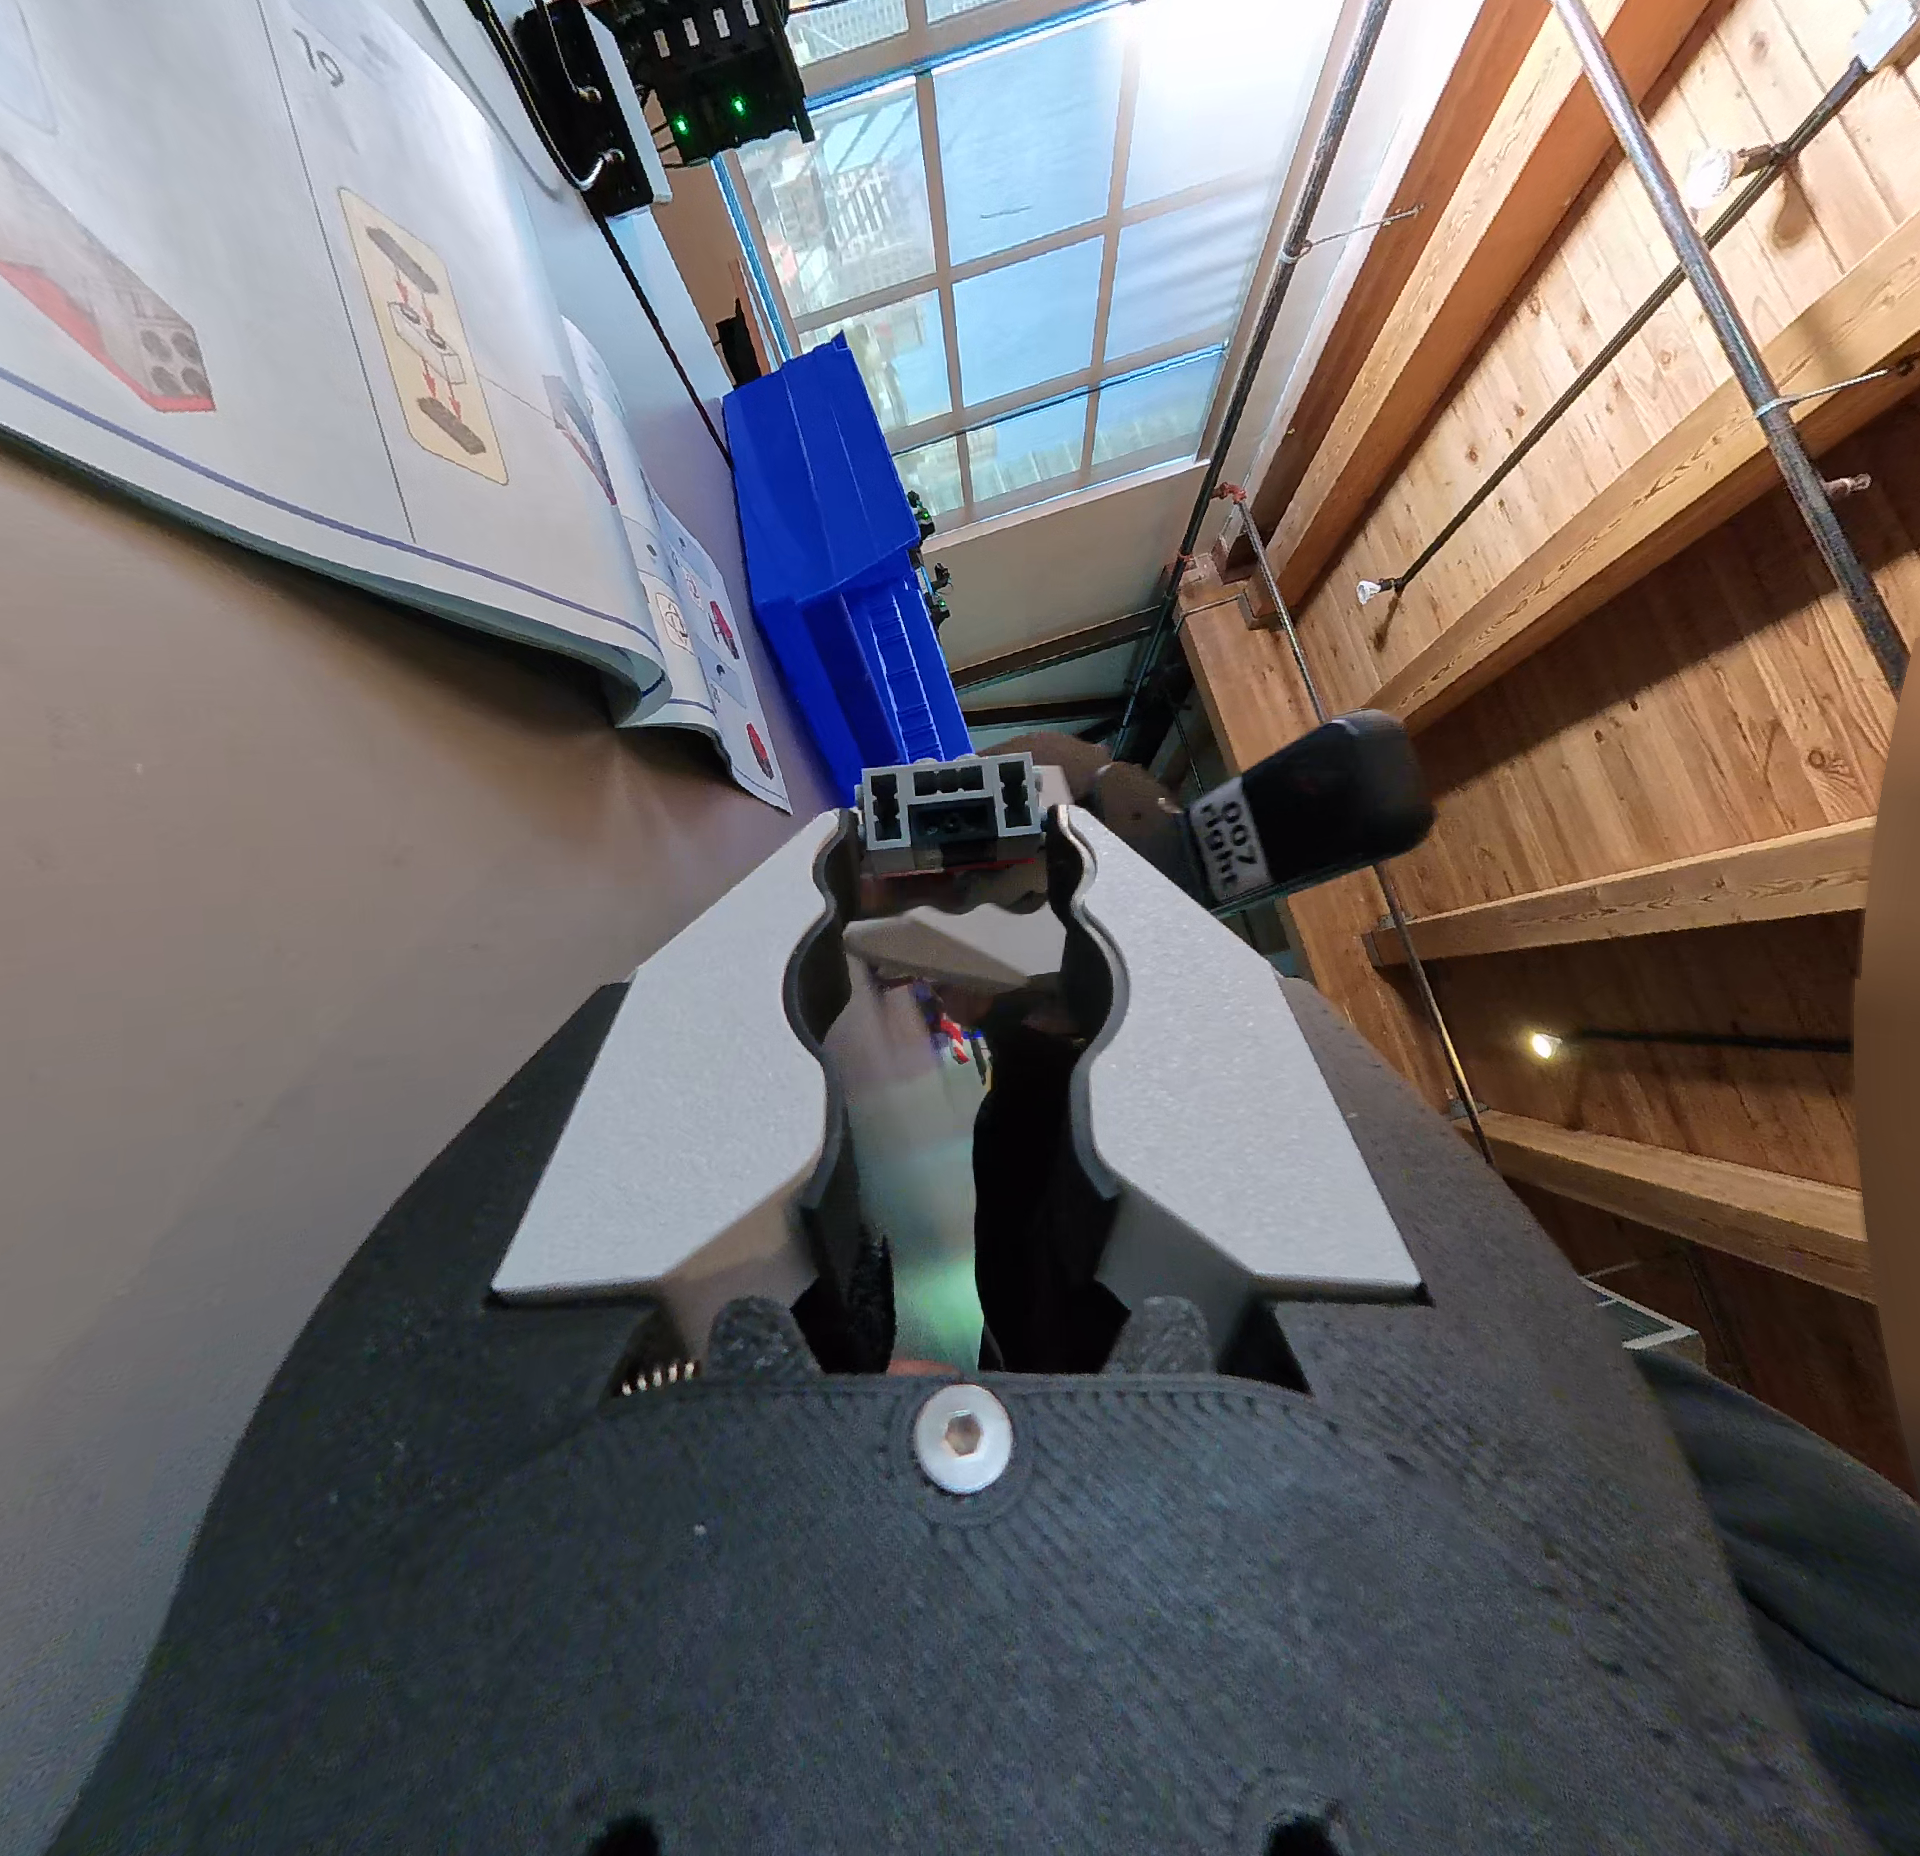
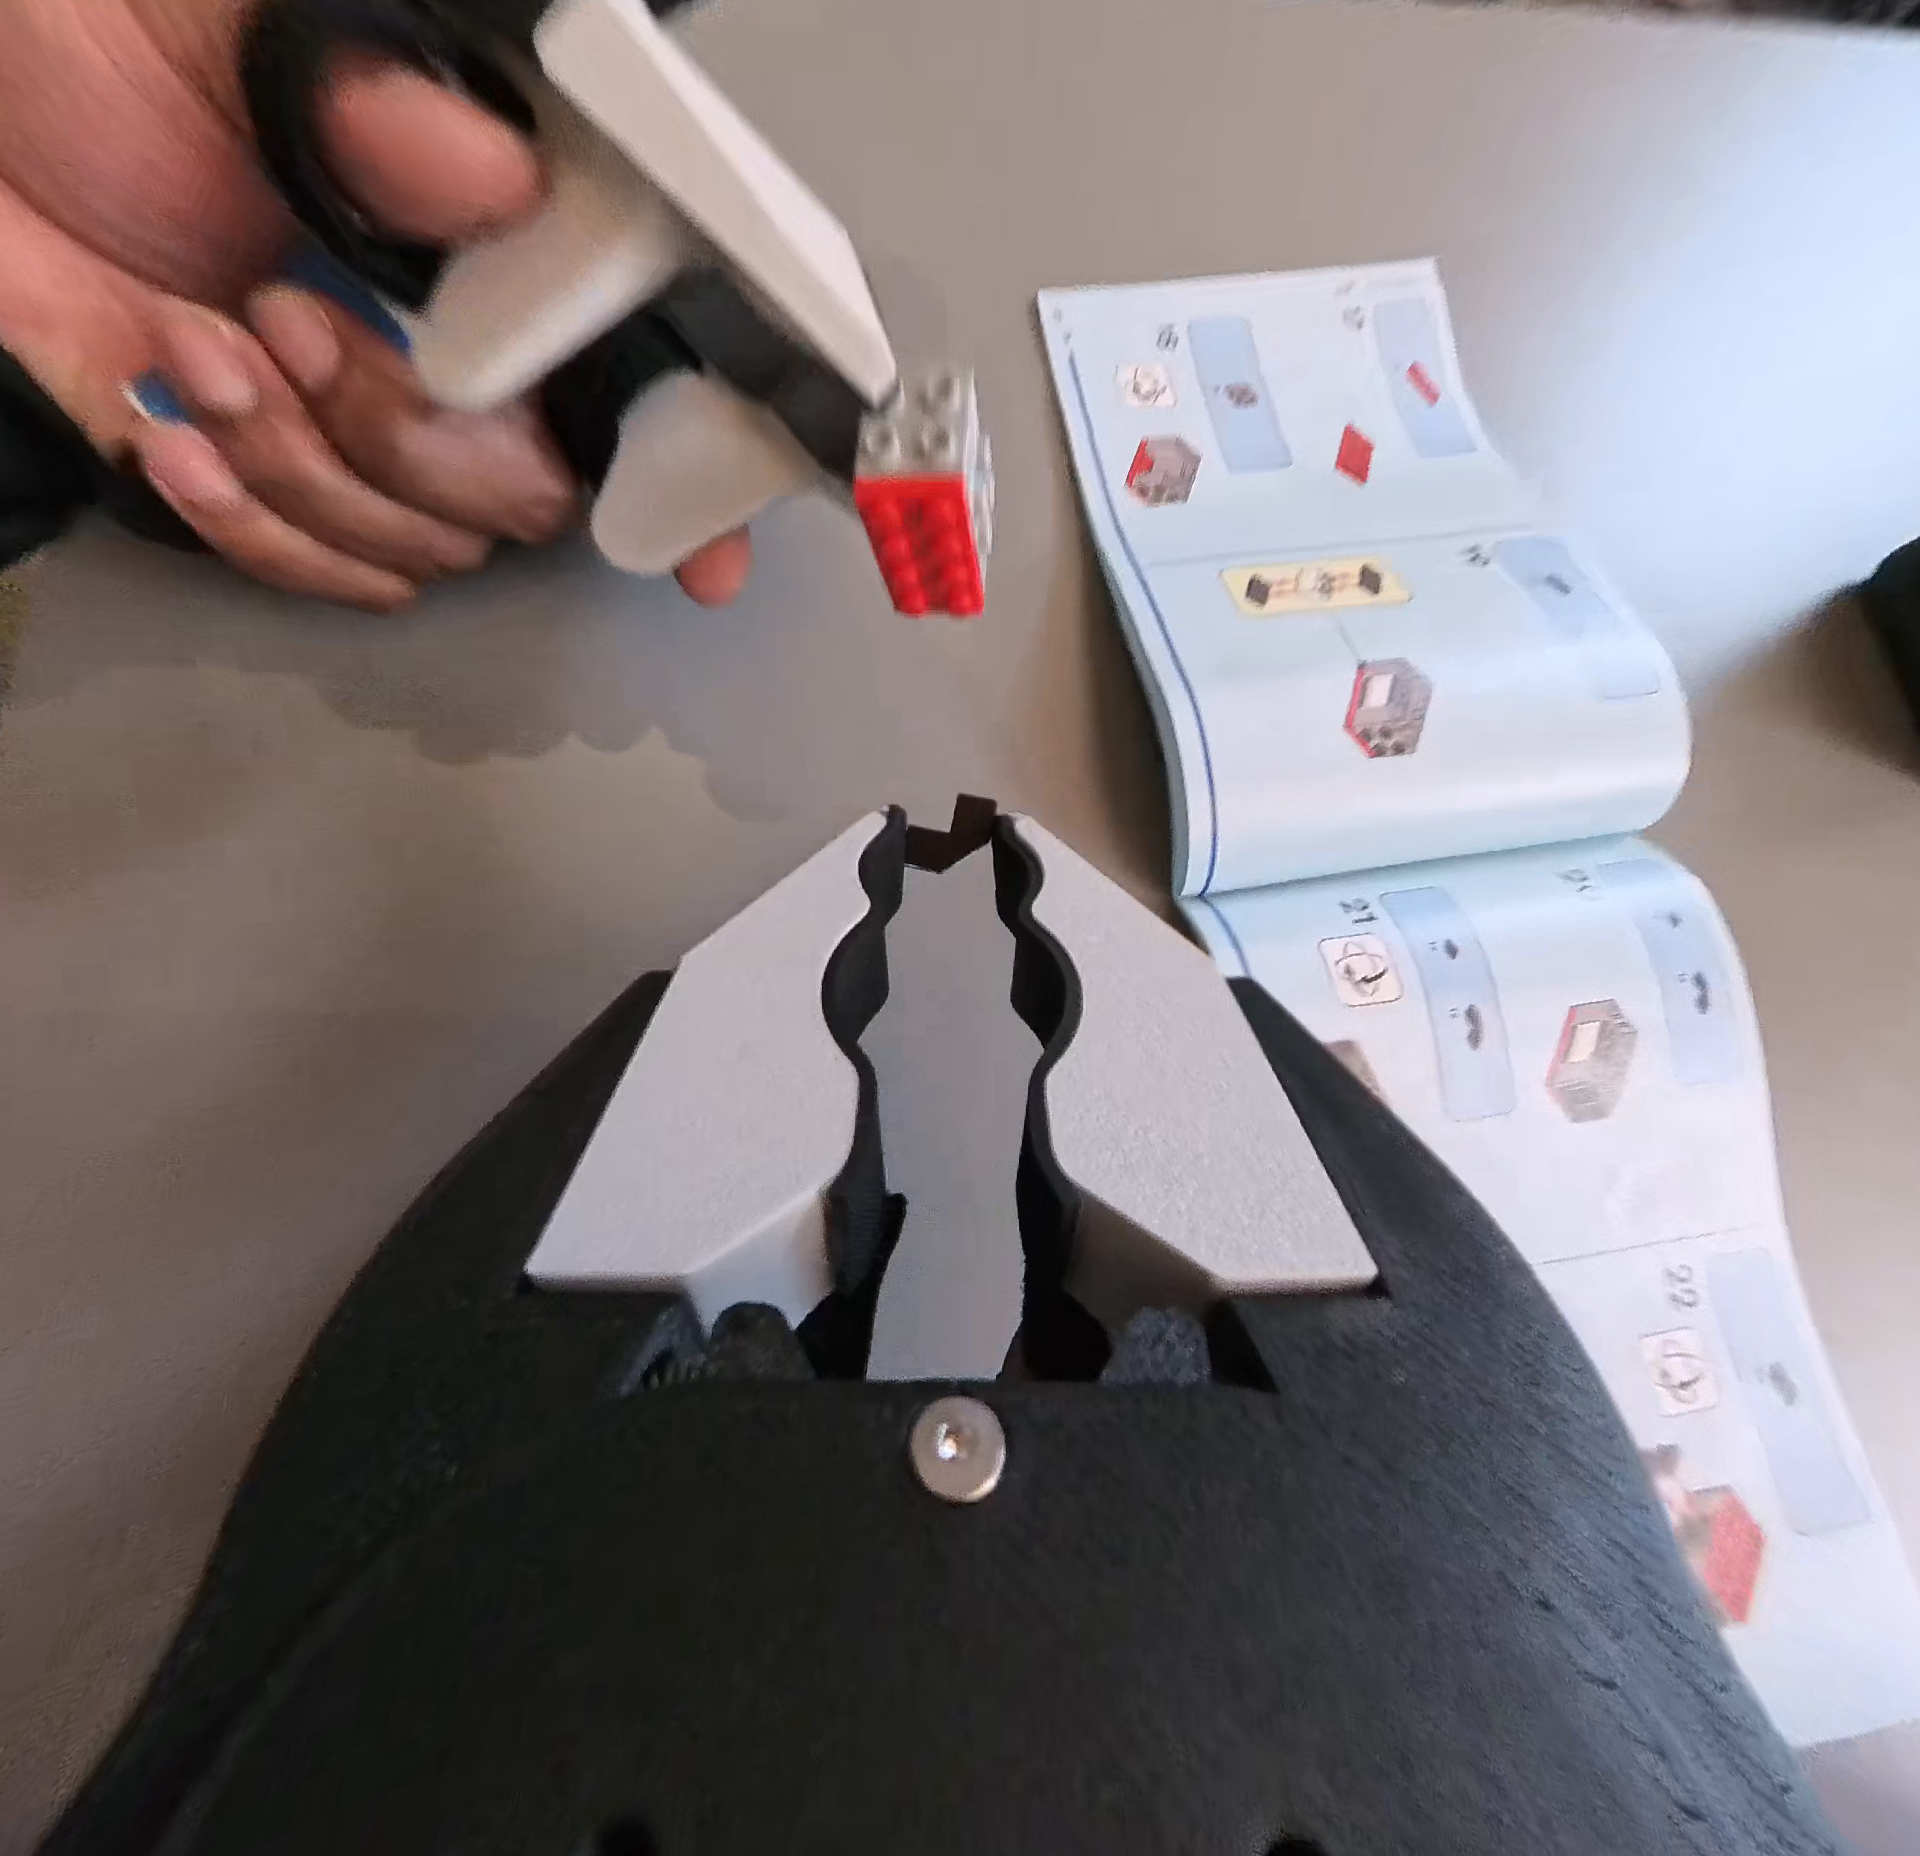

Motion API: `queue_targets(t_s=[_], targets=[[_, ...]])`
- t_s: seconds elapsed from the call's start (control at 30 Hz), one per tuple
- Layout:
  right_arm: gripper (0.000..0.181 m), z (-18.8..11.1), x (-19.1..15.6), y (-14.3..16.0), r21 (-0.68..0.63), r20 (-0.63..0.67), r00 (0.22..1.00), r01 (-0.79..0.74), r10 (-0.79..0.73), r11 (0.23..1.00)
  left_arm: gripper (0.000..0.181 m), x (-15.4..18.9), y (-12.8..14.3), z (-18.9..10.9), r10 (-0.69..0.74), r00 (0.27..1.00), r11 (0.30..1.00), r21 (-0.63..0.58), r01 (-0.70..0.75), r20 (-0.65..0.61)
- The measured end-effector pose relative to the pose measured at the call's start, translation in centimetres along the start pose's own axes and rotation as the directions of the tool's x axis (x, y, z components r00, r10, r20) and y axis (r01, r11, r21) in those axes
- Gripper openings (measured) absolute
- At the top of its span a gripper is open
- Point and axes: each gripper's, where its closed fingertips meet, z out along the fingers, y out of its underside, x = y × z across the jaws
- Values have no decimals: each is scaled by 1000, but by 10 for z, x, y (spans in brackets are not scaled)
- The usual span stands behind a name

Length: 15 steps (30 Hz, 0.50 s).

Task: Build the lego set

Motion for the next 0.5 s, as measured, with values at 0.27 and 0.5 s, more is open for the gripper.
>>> queue_targets(t_s=[0.27, 0.5], targets=[[17, -35, -11, -77, 150, 3, 999, 45, -46, 988, 35, 2, 3, 2, -13, 1000, 1000, -6, 13, -14], [17, -21, -10, -78, 62, -15, 997, 82, -82, 995, 35, 5, 5, 3, -26, 999, 1000, -13, 26, -40]])
